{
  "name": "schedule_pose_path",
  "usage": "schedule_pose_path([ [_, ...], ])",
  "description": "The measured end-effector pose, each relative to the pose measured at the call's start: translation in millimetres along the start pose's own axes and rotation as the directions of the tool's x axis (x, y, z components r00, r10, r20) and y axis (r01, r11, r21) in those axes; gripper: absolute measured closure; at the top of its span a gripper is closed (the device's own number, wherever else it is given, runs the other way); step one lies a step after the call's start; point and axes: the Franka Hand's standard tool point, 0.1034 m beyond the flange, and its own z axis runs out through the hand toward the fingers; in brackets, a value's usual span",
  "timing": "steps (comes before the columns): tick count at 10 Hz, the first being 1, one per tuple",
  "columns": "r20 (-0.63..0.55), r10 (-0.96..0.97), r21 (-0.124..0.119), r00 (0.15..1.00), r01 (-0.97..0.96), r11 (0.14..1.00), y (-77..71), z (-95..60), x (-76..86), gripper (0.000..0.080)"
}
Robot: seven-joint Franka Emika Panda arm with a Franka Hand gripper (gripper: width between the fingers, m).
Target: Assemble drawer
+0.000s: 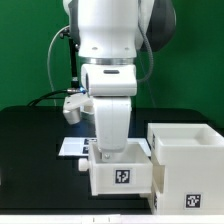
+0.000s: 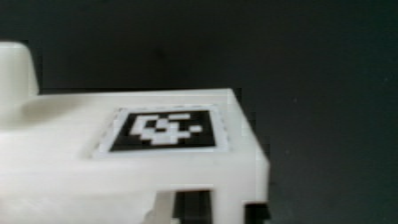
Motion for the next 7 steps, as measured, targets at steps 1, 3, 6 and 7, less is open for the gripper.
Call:
schedule_pose_path([
  [1,-0.001,0.000,0.004,1.000,0.000,1.000,-1.1,1.5,2.3,0.0761],
  [3,-0.002,0.000,0.008,1.000,0.001,1.000,-2.5,3.6,5.9,0.0761],
  [6,0.000,0.018,0.002,1.000,-0.018,1.000,2.2,-1.6,7.6,0.0761],
  [7,0.001,0.017,-0.003,1.000,-0.017,1.000,3.7,-4.8,7.9,0.0761],
])
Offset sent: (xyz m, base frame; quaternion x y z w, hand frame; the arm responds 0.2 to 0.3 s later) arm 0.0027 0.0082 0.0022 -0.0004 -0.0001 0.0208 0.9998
